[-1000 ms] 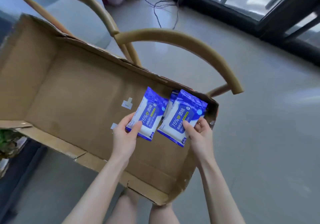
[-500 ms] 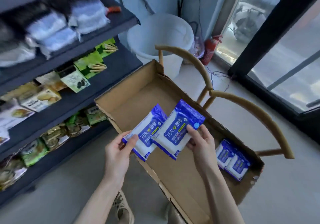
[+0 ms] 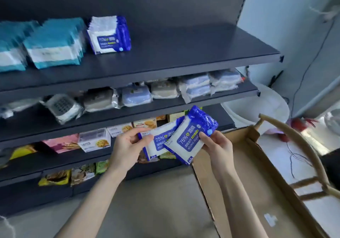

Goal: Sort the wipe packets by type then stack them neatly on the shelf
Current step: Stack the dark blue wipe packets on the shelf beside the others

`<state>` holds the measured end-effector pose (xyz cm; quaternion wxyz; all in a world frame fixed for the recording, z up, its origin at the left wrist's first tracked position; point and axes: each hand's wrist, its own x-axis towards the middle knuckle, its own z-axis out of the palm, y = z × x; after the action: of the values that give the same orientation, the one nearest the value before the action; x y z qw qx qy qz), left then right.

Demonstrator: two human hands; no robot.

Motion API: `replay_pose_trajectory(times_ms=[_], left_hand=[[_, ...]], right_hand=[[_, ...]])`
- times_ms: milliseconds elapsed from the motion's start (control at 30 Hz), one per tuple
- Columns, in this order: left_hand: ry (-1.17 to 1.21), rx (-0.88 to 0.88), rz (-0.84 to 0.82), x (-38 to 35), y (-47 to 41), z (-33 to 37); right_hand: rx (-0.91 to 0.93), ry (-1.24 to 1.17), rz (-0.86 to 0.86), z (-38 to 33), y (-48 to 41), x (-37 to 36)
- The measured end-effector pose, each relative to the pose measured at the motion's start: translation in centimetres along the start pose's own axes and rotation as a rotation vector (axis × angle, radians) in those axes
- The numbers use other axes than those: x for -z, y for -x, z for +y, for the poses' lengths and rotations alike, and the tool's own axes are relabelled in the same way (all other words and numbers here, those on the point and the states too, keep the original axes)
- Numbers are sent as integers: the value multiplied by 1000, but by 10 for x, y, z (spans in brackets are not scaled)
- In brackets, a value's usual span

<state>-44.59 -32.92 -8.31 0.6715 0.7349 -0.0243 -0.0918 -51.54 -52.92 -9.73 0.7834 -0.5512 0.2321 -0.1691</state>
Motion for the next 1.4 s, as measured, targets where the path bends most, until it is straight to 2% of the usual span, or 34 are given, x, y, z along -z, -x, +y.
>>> replay_pose_trajectory(times_ms=[333,633,833,967,1100,1267,1400], left_hand=[[-354,-296,60,105,-134,81],[-657,-343,141,142,-249,136],[-822,-276,126,147,-308,141],[-946,-293,121,146,-329,144],[-973,-306,98,148,-338,147],[-935,-336,36,160,-343,149],[-1045,-375,-17,165,-338,148]], right_hand=[[114,37,-188,-42,-101,-143],[104,90,-356,-66,-191,-234],[88,125,-367,-61,-237,-266],[137,228,-341,-53,-258,-276],[239,320,-310,-45,-270,-280],[236,282,-315,-38,-277,-287],[278,369,-283,-30,-275,-298]])
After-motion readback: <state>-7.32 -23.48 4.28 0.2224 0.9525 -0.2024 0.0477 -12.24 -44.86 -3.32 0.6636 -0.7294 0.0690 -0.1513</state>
